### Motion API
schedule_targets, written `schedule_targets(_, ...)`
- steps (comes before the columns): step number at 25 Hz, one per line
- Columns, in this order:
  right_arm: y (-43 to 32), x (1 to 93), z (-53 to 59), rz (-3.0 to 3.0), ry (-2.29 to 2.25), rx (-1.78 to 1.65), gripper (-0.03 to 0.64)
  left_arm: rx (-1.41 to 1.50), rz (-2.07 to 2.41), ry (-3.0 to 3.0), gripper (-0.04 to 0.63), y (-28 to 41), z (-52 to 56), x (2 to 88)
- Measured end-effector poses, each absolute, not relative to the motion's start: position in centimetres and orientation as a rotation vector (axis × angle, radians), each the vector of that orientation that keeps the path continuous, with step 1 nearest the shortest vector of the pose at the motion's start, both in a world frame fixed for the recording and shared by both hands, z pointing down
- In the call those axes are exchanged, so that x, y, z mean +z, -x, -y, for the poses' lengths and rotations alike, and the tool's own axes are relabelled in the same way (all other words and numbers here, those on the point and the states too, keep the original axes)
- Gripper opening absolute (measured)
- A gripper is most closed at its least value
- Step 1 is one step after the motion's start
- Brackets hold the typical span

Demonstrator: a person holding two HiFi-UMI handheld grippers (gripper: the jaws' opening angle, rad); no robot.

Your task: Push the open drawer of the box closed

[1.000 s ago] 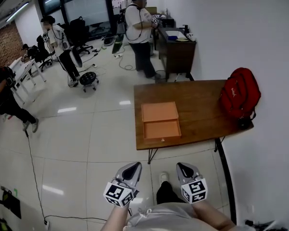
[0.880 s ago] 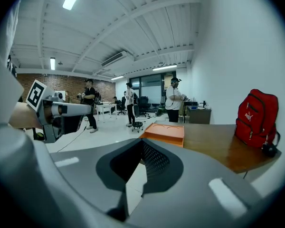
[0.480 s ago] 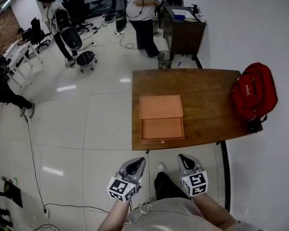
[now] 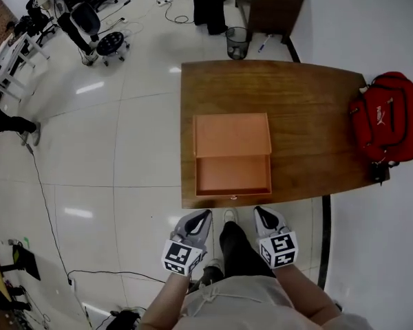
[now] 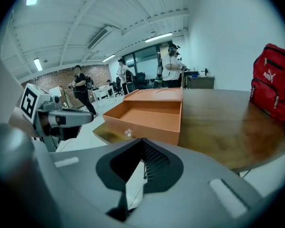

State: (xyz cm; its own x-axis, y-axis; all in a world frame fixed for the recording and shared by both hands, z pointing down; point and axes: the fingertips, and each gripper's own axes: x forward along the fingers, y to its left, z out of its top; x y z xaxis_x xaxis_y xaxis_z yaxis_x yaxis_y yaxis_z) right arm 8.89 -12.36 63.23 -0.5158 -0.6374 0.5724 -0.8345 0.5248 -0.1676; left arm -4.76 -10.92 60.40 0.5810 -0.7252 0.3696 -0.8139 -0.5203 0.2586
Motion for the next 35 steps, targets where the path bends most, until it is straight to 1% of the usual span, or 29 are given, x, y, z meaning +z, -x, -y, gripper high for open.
schedule_targets(5,-9.7,64.4,15.2,2.295,-1.237,0.65,0.005,0.34,1.232,-2.337,0.005,4.5,13.0,63.2)
schedule_targets(10,-10.1,65.8,16.3,2.26,-1.236,0.689,0.005,0.315,1.196,-2.296,0.006,3.6,14.6,64.0)
schedule_targets(21,-9.5,66.4,19.0,2.224,-1.231,0.785,0.005,0.308,1.143,-2.246,0.006,3.1,17.4,64.2)
schedule_targets(35,-8.9,66.6,25.1,2.19,-1.222,0.75,0.005,0.301,1.184,-2.219,0.006,3.2,23.8,63.6)
